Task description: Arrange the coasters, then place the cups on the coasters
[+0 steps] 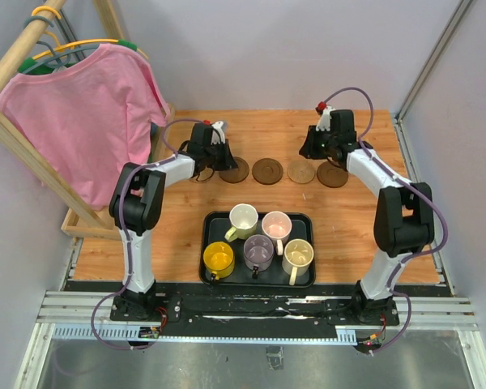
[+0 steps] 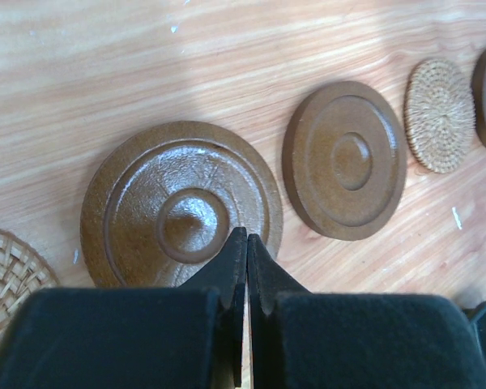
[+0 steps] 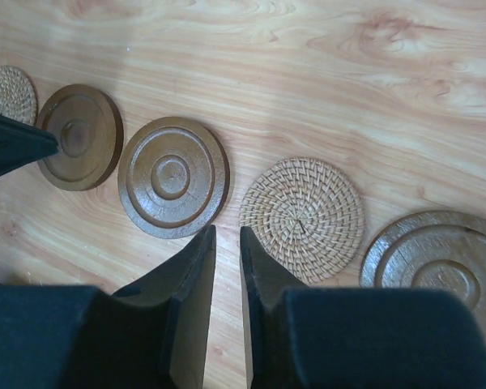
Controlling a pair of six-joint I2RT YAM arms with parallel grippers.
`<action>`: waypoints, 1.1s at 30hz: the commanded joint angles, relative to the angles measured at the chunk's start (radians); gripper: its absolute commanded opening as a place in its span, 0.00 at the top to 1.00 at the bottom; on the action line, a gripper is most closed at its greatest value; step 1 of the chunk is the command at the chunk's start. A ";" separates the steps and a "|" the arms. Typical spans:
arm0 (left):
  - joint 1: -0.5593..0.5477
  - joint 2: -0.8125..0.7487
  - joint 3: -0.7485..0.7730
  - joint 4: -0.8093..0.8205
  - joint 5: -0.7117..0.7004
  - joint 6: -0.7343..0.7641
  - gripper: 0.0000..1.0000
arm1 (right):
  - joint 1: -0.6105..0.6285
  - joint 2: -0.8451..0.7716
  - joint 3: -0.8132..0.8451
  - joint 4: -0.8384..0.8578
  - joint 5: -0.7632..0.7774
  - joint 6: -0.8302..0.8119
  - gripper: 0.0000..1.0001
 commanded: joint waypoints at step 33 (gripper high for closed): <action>-0.007 -0.198 -0.228 0.169 -0.022 0.048 0.99 | -0.236 -0.693 -0.541 0.098 0.193 0.121 0.51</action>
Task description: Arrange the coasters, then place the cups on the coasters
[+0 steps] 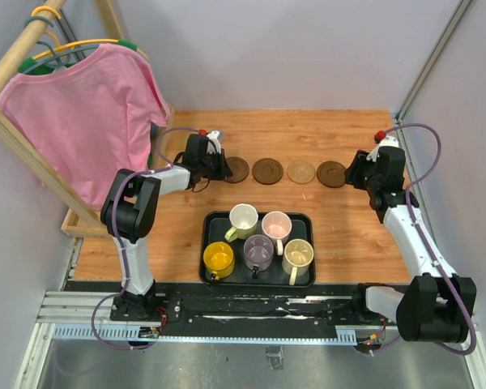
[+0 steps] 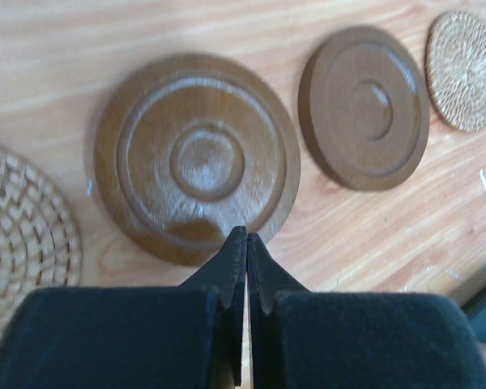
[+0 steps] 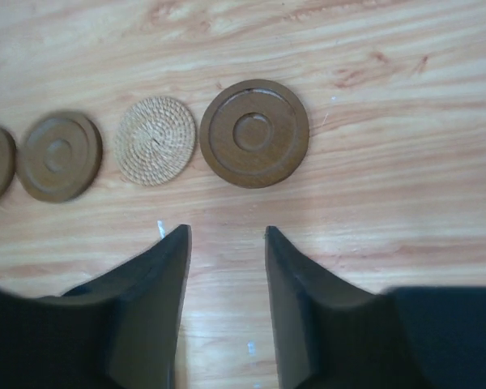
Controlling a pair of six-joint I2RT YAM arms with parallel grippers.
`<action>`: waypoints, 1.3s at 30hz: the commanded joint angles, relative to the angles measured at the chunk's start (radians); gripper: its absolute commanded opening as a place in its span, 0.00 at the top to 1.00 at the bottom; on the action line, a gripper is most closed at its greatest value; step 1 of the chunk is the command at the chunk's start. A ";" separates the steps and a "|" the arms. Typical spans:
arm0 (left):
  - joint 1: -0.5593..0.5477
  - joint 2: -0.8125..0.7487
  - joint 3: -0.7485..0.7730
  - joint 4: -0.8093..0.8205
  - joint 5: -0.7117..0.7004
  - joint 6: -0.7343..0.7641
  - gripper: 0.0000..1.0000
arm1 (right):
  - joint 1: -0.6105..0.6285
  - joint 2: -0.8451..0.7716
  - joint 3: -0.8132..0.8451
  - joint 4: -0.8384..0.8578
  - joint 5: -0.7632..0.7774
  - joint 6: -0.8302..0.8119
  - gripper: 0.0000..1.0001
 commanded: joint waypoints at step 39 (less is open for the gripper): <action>-0.006 -0.726 -0.610 0.132 -0.363 -0.069 0.99 | -0.108 -0.309 -0.170 0.004 0.280 0.059 0.12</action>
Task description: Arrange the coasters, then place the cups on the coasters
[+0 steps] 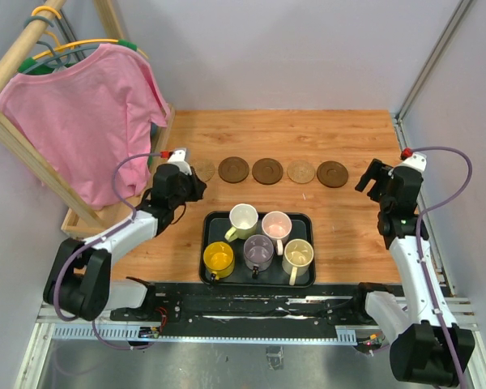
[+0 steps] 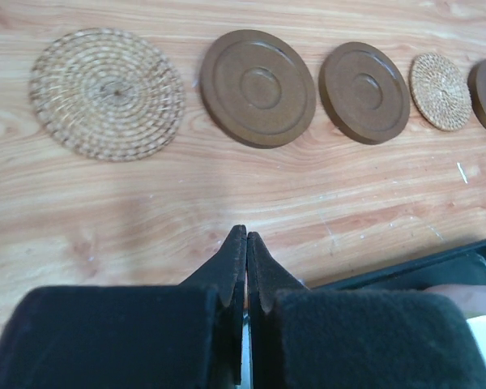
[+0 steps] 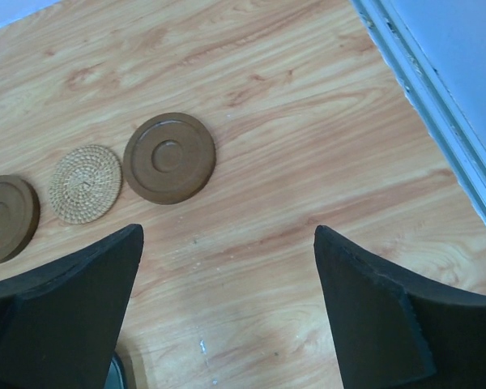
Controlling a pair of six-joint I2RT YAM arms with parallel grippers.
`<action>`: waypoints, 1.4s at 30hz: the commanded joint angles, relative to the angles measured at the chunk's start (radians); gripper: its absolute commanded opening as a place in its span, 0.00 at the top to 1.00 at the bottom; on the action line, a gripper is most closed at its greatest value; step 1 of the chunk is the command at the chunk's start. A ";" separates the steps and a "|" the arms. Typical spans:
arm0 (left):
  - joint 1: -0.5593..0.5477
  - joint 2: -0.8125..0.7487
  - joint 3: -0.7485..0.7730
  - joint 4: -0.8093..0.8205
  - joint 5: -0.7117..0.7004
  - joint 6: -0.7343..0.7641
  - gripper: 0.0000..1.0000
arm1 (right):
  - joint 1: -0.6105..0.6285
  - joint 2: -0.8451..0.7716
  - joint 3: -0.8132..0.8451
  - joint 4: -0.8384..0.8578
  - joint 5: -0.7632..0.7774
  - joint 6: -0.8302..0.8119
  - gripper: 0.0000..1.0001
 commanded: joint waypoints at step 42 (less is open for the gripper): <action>-0.004 -0.478 -0.318 0.032 -0.436 -0.088 0.41 | -0.014 0.145 0.070 -0.016 0.032 0.008 0.15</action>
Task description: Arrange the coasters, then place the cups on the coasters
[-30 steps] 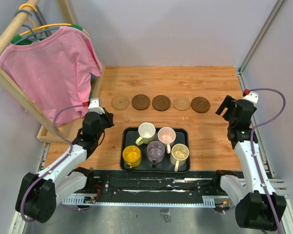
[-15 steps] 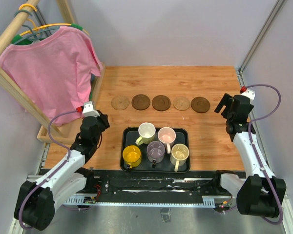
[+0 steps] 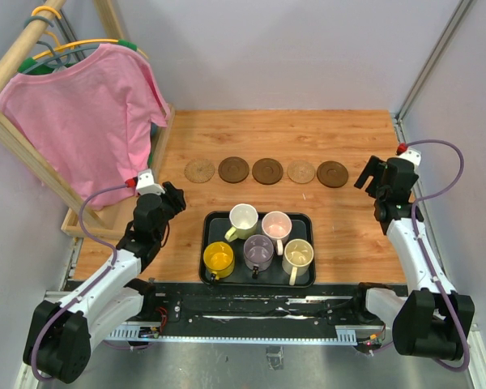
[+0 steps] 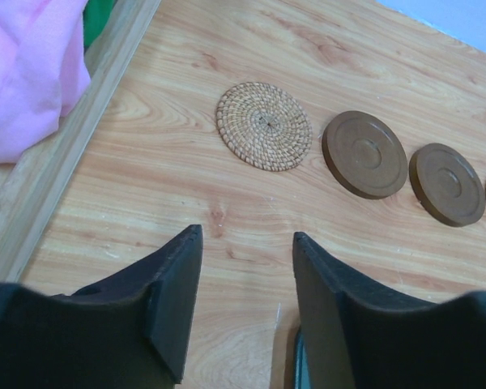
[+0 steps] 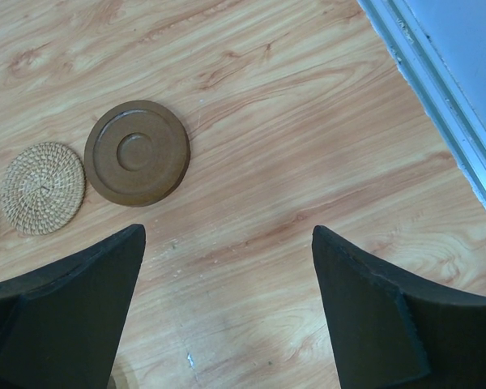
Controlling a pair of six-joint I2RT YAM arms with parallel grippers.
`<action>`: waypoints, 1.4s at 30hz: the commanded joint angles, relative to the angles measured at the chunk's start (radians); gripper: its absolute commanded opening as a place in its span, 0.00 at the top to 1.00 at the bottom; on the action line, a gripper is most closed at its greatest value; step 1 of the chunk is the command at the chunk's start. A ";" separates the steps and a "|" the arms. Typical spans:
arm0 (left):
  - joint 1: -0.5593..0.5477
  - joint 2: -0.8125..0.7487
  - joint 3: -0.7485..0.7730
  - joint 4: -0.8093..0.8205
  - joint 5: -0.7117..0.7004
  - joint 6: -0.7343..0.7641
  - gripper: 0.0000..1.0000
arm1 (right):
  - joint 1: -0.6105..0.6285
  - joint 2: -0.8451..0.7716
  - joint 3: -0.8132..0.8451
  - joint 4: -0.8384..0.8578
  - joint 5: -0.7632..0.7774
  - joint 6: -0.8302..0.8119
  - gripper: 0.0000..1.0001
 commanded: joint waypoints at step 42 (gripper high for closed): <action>-0.005 0.156 0.017 -0.014 0.192 -0.106 0.18 | 0.585 -0.509 -0.097 -0.647 -0.411 0.112 0.01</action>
